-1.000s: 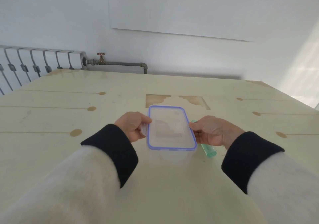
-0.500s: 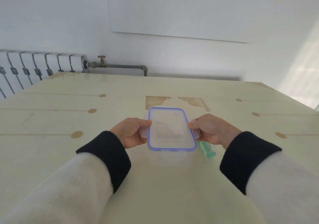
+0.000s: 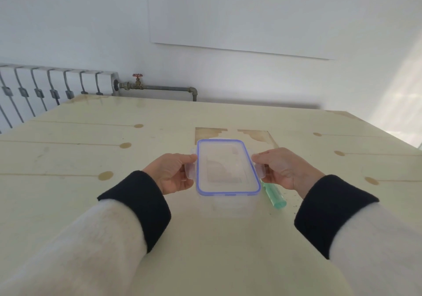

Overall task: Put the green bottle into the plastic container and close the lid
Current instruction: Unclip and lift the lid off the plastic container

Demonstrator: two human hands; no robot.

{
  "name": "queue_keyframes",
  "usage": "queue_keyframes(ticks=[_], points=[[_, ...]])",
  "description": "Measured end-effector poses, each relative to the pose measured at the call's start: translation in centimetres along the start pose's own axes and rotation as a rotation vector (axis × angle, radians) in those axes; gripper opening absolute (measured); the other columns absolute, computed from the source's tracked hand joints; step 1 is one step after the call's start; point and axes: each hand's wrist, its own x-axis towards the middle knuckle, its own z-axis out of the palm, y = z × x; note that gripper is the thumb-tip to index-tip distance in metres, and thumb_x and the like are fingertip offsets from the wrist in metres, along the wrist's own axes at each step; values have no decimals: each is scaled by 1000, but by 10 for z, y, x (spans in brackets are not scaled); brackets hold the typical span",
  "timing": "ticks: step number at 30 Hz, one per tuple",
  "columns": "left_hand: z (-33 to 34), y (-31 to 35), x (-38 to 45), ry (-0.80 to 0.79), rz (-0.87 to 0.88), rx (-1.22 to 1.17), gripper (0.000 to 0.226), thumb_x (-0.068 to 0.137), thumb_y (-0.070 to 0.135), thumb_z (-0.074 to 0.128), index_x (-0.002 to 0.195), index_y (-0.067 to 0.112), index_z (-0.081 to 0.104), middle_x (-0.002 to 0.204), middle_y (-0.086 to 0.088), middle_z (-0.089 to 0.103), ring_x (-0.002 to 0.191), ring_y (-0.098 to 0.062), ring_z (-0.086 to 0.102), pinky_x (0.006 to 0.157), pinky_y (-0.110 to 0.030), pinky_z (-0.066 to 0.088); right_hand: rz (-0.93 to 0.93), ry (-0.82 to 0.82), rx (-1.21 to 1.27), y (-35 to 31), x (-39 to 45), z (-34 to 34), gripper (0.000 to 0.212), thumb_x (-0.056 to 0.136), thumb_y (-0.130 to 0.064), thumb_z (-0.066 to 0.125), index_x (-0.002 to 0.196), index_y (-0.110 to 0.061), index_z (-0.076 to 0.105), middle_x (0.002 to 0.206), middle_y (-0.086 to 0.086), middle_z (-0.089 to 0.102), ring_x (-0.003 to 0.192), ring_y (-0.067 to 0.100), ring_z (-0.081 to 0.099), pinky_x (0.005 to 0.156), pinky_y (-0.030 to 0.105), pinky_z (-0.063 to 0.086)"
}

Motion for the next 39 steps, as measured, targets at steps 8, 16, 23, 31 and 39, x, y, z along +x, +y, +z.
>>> queue_keyframes(ticks=[8, 16, 23, 31, 39], points=[[-19, 15, -13, 99, 124, 50, 8, 81, 1, 55, 89, 3, 55, 70, -9, 52, 61, -19, 46, 58, -28, 42, -61, -26, -17, -20, -6, 18, 8, 79, 9, 55, 78, 4, 62, 52, 12, 54, 39, 16, 50, 44, 22, 49], [-56, 21, -28, 337, 298, 162, 17, 83, 6, 61, 99, 1, 60, 72, -8, 56, 61, -17, 51, 59, -29, 47, -175, -34, -224, -41, -15, 63, 51, 75, 8, 66, 123, 11, 48, 79, 19, 61, 56, 21, 58, 49, 24, 53], [-100, 20, -41, 518, 386, 345, 22, 82, 12, 62, 103, 10, 55, 80, -7, 58, 67, -18, 54, 60, -29, 47, -241, -140, -465, -54, -18, 109, 50, 78, 4, 66, 125, 1, 49, 69, 11, 61, 54, 18, 58, 61, 26, 53], [-129, 7, -49, 709, 427, 794, 34, 81, 22, 63, 112, 8, 60, 109, -8, 63, 93, -22, 56, 85, -32, 44, -246, -278, -944, -60, -21, 154, 40, 78, -7, 69, 115, 0, 54, 68, 4, 62, 55, 12, 62, 55, 23, 47], [-122, -10, -47, 661, 328, 1201, 38, 86, 23, 52, 117, 2, 56, 118, -15, 61, 107, -30, 56, 89, -35, 45, -224, -325, -1265, -50, -23, 177, 36, 75, -16, 73, 106, -2, 59, 102, 13, 70, 87, 26, 70, 84, 41, 54]])
